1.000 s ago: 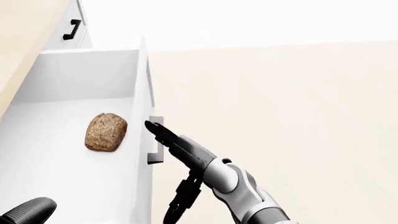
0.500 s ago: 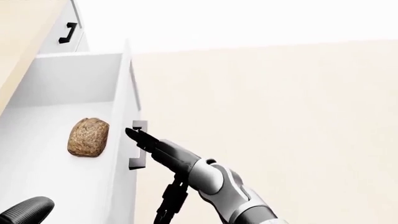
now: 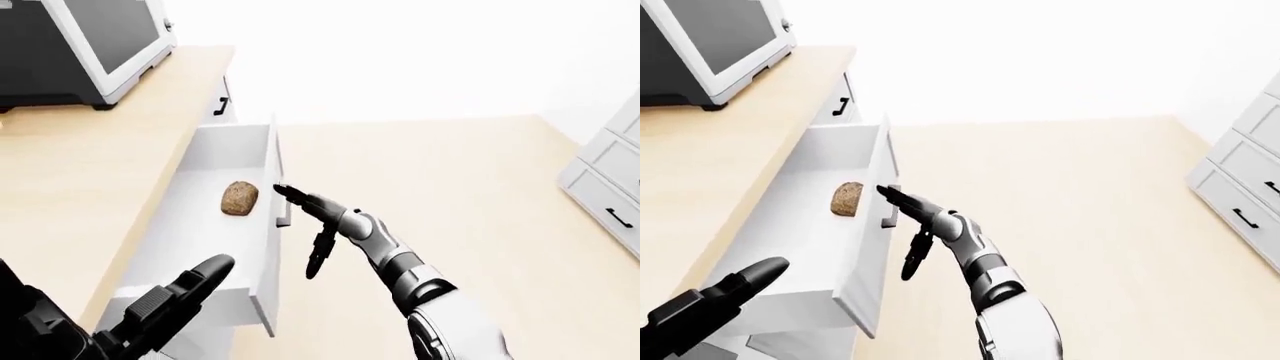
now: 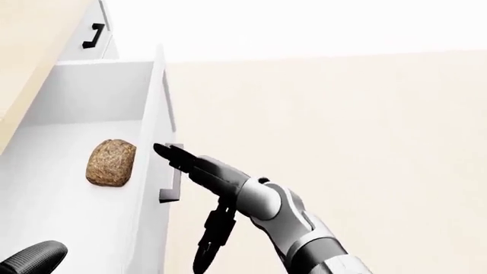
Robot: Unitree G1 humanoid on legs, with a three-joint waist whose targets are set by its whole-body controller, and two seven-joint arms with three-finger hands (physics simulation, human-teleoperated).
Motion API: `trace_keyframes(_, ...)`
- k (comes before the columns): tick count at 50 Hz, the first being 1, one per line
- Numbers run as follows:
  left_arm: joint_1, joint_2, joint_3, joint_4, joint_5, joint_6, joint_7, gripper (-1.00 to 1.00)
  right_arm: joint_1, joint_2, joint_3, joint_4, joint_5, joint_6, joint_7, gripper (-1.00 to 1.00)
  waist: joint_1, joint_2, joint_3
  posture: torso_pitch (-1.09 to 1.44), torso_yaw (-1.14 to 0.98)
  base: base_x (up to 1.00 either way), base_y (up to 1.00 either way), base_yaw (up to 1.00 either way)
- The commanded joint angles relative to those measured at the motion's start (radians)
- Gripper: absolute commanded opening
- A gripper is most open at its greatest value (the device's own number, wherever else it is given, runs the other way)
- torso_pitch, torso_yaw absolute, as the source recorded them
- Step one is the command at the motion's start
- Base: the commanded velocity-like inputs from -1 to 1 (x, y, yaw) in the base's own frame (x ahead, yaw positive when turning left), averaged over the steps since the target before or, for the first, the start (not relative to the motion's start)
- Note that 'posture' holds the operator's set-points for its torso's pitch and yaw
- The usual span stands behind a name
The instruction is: Close the right drawer.
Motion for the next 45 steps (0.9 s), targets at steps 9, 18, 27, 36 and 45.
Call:
trace_keyframes(9,0.001,0.005,-0.018,-0.029,0.006,-0.004,0.015,1.00,0.023,-0.156,-0.050,-0.443,0.143,0.104,-0.013,1.00,0.008,-0.005,-0.022,0.00,0.00,0.00,0.00,0.00)
trace_keyframes(18,0.004,0.013,-0.030,-0.029,0.010,0.007,0.018,1.00,0.326,-0.233,-0.108,-1.092,0.228,0.317,-0.100,1.00,0.006,-0.012,-0.020,0.00,0.00,0.00,0.00,0.00)
trace_keyframes(27,0.005,0.008,-0.033,-0.029,0.015,0.000,0.017,1.00,0.768,-0.209,-0.190,-1.580,0.268,0.297,-0.221,1.00,-0.001,-0.008,-0.023,0.00,0.00,0.00,0.00,0.00)
trace_keyframes(36,0.008,0.010,-0.038,-0.029,0.021,-0.001,0.023,1.00,0.902,-0.177,-0.342,-1.457,0.382,0.151,-0.477,1.00,-0.018,-0.001,-0.027,0.00,0.00,0.00,0.00,0.00)
trace_keyframes(45,0.013,0.013,-0.043,-0.029,0.023,-0.001,0.028,1.00,0.896,-0.221,-0.462,-1.313,0.608,0.177,-0.670,1.00,-0.018,-0.004,-0.033,0.00,0.00,0.00,0.00,0.00)
